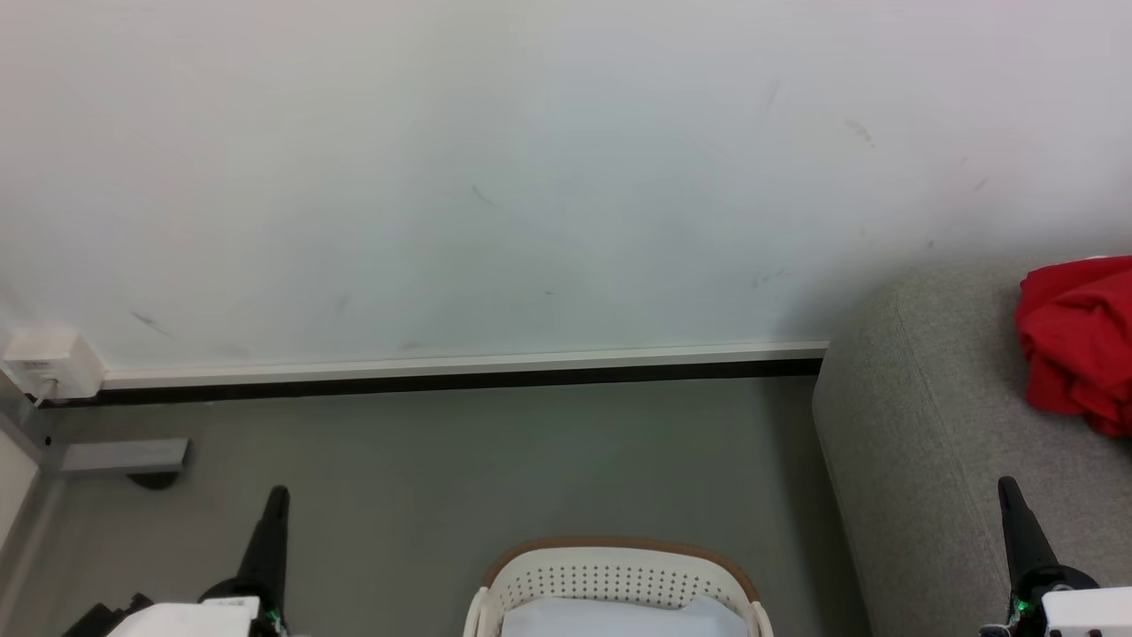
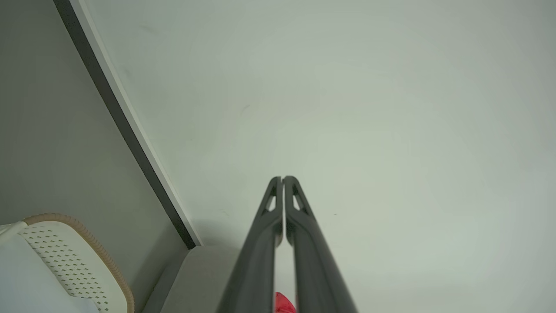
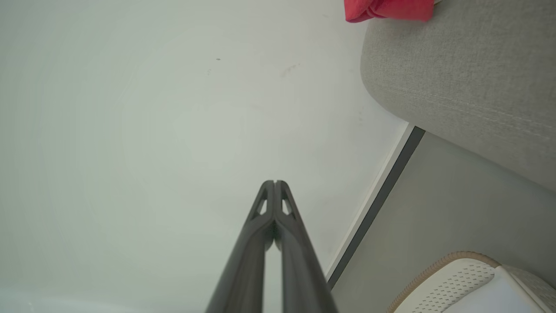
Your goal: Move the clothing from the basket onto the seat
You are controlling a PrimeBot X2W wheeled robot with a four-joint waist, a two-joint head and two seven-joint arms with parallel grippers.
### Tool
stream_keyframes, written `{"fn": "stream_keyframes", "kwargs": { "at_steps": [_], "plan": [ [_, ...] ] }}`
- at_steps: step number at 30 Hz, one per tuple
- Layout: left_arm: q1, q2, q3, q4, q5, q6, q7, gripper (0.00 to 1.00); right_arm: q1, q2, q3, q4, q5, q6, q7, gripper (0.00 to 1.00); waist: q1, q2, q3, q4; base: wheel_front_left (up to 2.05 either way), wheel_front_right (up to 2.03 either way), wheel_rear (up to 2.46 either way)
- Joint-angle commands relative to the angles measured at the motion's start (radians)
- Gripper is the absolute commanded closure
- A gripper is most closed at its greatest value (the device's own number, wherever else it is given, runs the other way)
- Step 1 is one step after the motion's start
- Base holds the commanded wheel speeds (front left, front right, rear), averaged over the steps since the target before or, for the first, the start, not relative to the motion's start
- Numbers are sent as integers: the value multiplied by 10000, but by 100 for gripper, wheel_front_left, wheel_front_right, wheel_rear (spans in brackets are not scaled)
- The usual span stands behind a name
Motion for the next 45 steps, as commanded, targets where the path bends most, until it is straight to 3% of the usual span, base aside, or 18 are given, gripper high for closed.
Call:
{"fn": "stream_keyframes", "kwargs": {
  "at_steps": [1, 24, 45],
  "plan": [
    [-151, 87, 48, -68, -199, -79, 76, 100, -155, -7, -73, -81, 198, -17, 84, 100, -1, 0, 7, -3, 0, 0, 0],
    [-258, 92, 110, -109, -1718, -96, 496, 100, -236, 171, -450, -65, 1518, -21, 506, 100, -1, 0, 134, -61, 0, 0, 0],
    [-251, 90, 104, -106, -1689, -95, 489, 100, -234, 178, -461, -62, 1444, -21, 509, 100, -1, 0, 134, -61, 0, 0, 0]
  ]
}}
